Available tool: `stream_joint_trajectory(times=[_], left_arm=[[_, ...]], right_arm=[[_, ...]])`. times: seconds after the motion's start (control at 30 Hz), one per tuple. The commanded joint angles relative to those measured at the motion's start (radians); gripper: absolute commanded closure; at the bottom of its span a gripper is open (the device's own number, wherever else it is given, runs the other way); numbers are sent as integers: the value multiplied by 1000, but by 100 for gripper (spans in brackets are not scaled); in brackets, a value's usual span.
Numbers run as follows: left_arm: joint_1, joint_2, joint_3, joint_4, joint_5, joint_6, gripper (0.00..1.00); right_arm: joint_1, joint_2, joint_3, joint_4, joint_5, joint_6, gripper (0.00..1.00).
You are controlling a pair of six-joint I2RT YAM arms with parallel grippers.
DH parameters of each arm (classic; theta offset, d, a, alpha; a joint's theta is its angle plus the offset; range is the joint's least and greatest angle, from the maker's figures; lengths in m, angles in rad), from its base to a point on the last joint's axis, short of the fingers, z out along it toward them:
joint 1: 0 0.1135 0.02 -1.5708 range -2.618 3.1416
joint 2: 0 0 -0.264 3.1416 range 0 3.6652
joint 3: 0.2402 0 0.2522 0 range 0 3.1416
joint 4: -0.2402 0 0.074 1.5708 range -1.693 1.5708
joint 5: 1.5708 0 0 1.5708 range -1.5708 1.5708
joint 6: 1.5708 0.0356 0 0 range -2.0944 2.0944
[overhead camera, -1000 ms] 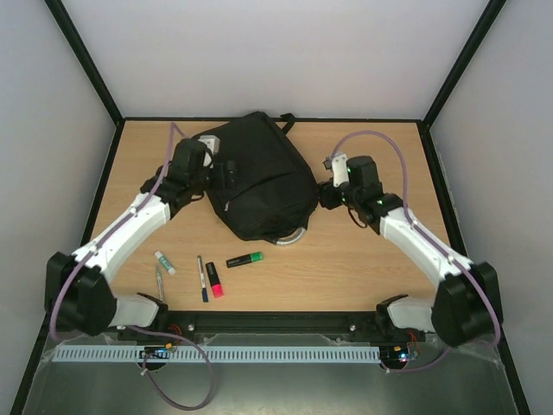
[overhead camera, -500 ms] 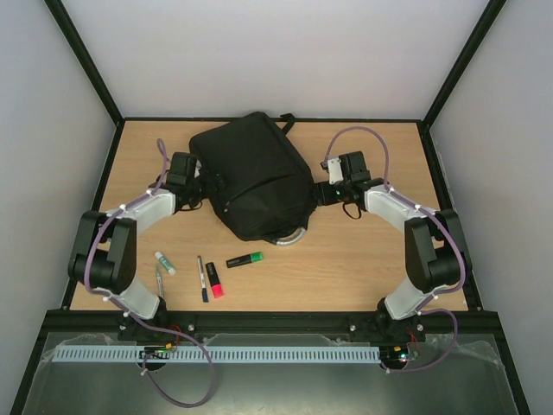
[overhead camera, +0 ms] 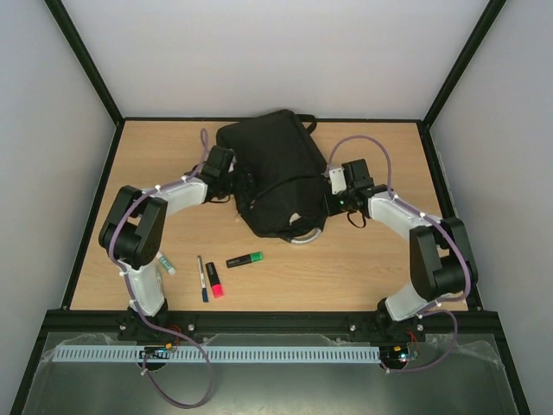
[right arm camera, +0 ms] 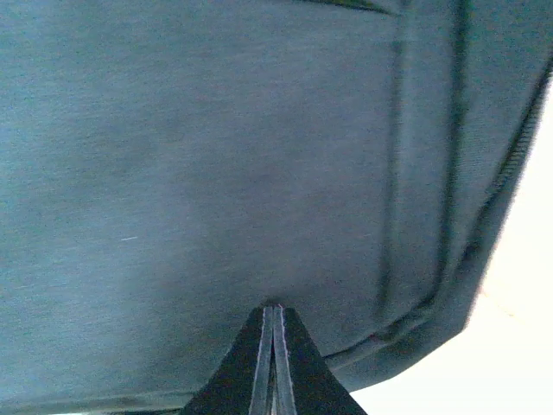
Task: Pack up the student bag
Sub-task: Zip the student bag at the center of the board.
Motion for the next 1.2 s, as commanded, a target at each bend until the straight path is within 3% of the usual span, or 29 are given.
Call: stream_joint_trajectory(times=[0.0, 0.37, 0.4, 0.43, 0.53, 0.63, 0.87, 1.17], left_arm=[[-107, 54, 68, -33, 41, 88, 9], [-215, 14, 74, -37, -9, 162, 13], [-215, 18, 81, -51, -31, 155, 13], [-214, 18, 82, -59, -47, 145, 13], [-215, -14, 34, -36, -53, 106, 11], [-215, -60, -5, -25, -58, 86, 10], [-215, -175, -70, -47, -68, 90, 10], [-205, -172, -111, -20, -42, 81, 13]], right_arm=[[7, -136, -60, -157, 82, -65, 99], [6, -484, -191, -311, 326, -288, 99], [5, -496, -174, -320, 339, -293, 97], [-2, -500, -153, -330, 344, -298, 89], [-42, -465, -56, -344, 313, -287, 56], [-99, -379, 14, -344, 239, -245, 44], [-282, -108, 139, -339, -37, -131, 34], [-347, 26, 144, -218, -123, -126, 34]])
